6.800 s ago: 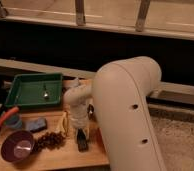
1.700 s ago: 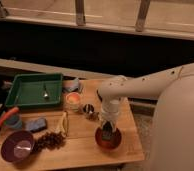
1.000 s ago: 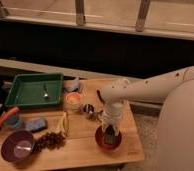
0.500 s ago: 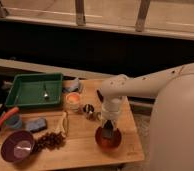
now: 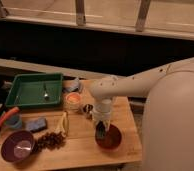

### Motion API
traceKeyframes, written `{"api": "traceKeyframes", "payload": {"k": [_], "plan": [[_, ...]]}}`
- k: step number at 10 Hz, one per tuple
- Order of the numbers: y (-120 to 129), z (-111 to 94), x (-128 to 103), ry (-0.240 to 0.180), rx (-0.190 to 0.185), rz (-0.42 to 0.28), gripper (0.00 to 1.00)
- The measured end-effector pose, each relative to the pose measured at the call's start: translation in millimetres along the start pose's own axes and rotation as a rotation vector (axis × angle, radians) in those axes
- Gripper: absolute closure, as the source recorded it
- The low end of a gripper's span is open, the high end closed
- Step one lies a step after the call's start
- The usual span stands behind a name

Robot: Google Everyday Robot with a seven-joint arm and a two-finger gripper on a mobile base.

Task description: Wipe red bowl with eraser

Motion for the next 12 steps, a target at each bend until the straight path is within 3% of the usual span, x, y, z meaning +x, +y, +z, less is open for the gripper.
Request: {"api": "traceKeyframes", "payload": {"k": [6, 9, 12], "plan": [[-27.3, 7.1, 16.4, 0.030, 0.013, 0.066, 1.00], [-34.0, 5.2, 0.8, 0.029, 0.039, 0.092, 1.00], [-29.3, 0.0, -15.0, 0.013, 0.042, 0.085, 1.00]]}}
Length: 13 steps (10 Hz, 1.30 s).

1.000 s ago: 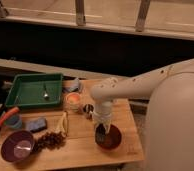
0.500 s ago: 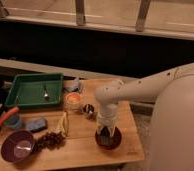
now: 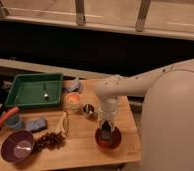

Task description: Wipe red bowl with eraser

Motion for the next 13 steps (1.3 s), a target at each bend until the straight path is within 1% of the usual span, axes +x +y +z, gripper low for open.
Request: {"api": "traceKeyframes", "payload": {"k": [2, 3, 6, 8, 10, 12, 13], "plan": [[12.9, -1.9, 0.9, -0.006, -0.004, -0.026, 1.00], [13.6, -2.6, 5.0, -0.010, -0.008, -0.034, 1.00], [20.1, -2.1, 27.8, -0.012, -0.015, -0.046, 1.00], [7.1, 1.0, 37.8, 0.002, -0.010, -0.024, 1.00], [-3.3, 4.8, 39.8, 0.014, -0.009, 0.007, 1.00], [-12.8, 10.5, 34.4, 0.027, -0.001, 0.047, 1.00], [-18.2, 13.8, 29.3, 0.035, -0.004, 0.064, 1.00]]}}
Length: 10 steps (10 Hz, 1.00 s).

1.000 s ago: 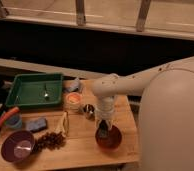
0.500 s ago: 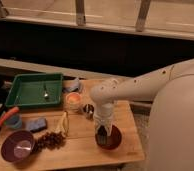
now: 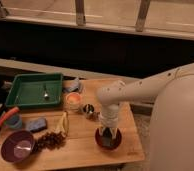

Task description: Wipe red bowl with eraser

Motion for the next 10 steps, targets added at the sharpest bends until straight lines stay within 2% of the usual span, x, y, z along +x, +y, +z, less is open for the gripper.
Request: {"api": "traceKeyframes", "payload": {"k": [2, 5, 8, 10], "plan": [[-12.4, 3.4, -12.0, 0.011, -0.005, 0.028, 1.00], [-15.0, 0.4, -24.2, 0.006, -0.004, 0.038, 1.00], [2.2, -12.8, -28.5, -0.029, -0.002, -0.005, 1.00], [18.1, -15.6, -27.7, -0.046, -0.024, -0.042, 1.00]]}}
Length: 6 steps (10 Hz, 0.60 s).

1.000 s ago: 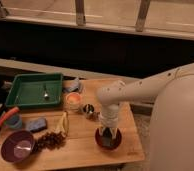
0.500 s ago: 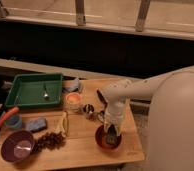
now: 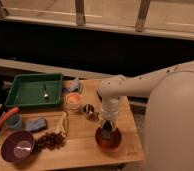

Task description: Wipe red bowl with eraser

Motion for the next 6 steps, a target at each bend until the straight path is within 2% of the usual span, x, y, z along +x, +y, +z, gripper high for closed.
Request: {"api": "traceKeyframes", "payload": {"k": [4, 6], "plan": [[2.4, 2.8, 20.1, -0.001, -0.025, -0.012, 1.00], [-14.2, 7.0, 33.9, 0.008, -0.033, 0.026, 1.00]]}}
